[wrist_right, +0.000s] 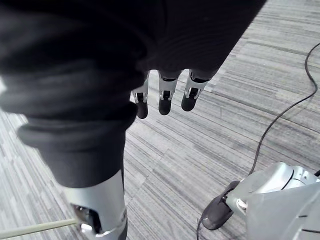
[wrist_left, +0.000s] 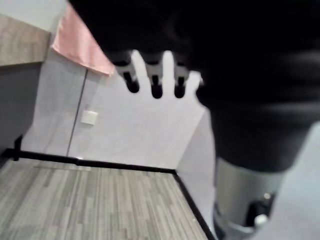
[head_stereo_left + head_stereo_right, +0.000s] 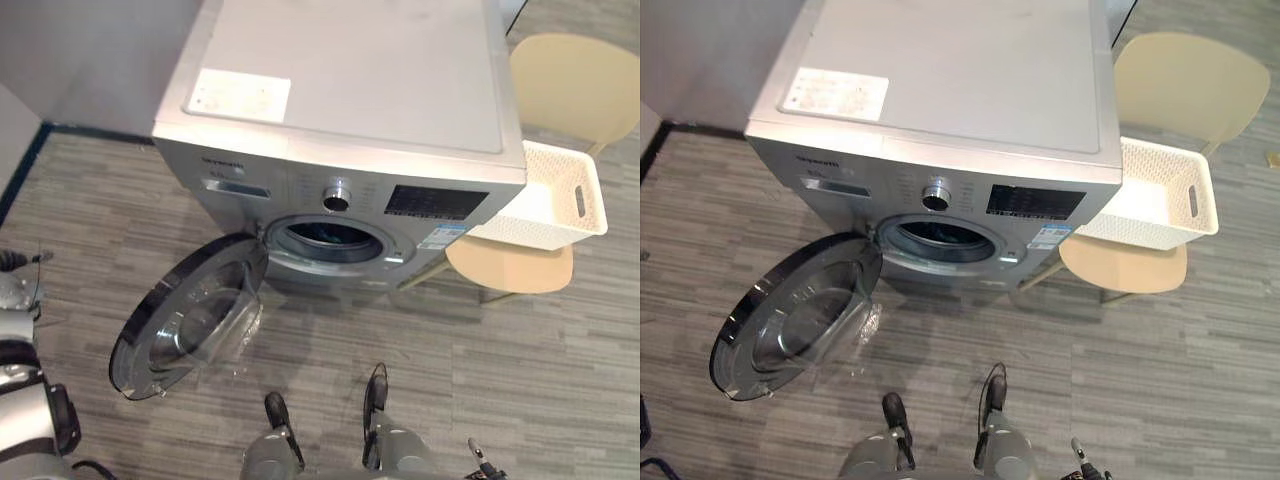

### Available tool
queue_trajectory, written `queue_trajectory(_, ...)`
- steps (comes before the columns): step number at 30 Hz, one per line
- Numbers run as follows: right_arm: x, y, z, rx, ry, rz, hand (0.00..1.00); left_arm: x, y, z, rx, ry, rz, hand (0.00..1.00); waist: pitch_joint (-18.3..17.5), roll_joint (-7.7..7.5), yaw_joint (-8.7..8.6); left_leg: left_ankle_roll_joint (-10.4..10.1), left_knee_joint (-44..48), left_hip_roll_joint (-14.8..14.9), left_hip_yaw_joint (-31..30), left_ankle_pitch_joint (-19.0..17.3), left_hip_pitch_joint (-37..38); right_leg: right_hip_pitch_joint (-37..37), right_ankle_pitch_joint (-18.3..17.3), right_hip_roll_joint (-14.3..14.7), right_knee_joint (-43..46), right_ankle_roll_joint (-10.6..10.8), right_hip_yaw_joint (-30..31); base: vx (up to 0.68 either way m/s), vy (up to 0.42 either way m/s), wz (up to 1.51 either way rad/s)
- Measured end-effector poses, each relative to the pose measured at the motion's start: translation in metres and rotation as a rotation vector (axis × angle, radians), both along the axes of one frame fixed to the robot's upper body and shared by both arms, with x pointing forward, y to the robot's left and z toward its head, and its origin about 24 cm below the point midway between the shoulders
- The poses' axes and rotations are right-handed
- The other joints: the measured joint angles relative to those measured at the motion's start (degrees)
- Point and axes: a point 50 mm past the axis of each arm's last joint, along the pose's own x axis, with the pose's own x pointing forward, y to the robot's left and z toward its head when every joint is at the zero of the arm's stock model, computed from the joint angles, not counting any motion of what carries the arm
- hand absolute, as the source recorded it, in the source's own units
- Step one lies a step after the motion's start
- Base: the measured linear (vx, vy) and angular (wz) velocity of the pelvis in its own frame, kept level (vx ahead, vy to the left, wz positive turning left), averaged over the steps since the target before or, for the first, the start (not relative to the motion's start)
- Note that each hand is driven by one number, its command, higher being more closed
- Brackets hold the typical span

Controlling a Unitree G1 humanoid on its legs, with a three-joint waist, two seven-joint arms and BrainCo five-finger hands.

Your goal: Pick up the laundry basket with both hands and put the clothes into the washing machine.

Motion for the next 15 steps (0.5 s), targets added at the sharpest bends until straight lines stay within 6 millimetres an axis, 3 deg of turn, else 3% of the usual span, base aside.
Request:
queue_trajectory(2, 0.005, 0.008, 0.0, 0.018, -0.015, 0.017, 0.0, 0.01, -0.01, 0.004, 0.029, -0.004, -0.044, 0.0, 0.83, -1.12, -1.04, 0.01, 0.27, 0.29, -0.12, -0.06, -1.14, -1.19, 0.55, 0.21, 0.14, -0.78, 0.33, 0.0, -0.009, -0.02)
queue_trajectory(4, 0.008, 0.011, -0.001, 0.025, -0.018, 0.039, 0.0, 0.032, -0.032, 0.007, 0.038, -0.033, -0.126, 0.0, 2.49, -1.96, -1.0, 0.17, 1.69, 0.86, -0.21, -1.0, -1.9, -1.58, 0.83, 0.4, 0.59, -1.15, 1.41, 0.01, 0.0, -0.02)
queue_trajectory(7, 0.01, 0.012, 0.0, 0.029, -0.031, 0.043, 0.0, 0.048, -0.052, 0.001, 0.05, -0.016, -0.187, 0.0, 2.92, -2.24, -1.44, 0.25, 3.11, 1.04, -0.2, -1.55, -3.34, -3.05, 0.84, 0.24, 1.8, -1.15, 1.88, 0.0, 0.005, -0.01)
queue_trajectory(11, 0.02, 0.019, 0.002, 0.036, -0.069, 0.13, 0.0, 0.062, -0.065, 0.019, 0.125, -0.016, -0.229, 0.0, 4.92, -2.66, -1.7, 0.34, 4.0, 1.14, -0.21, -2.14, -3.53, -3.07, 0.85, 0.13, 1.93, -1.14, 2.15, 0.0, 0.006, -0.03)
queue_trajectory(13, 0.025, 0.022, 0.003, 0.041, -0.093, 0.174, 0.0, 0.074, -0.083, 0.031, 0.218, -0.004, -0.298, 0.0, 5.8, -2.79, -2.14, 0.49, 4.22, 0.98, -0.22, -2.34, -3.89, -3.3, 0.86, -0.09, 1.95, -1.13, 2.19, -0.02, 0.01, -0.01)
queue_trajectory(15, 0.028, 0.025, 0.004, 0.046, -0.11, 0.195, 0.0, 0.082, -0.099, 0.028, 0.249, 0.01, -0.353, 0.0, 5.95, -2.69, -2.6, 0.51, 4.22, 0.96, -0.08, -2.35, -4.13, -3.73, 1.36, -0.13, 1.95, -0.4, 2.31, -0.02, 0.022, -0.04)
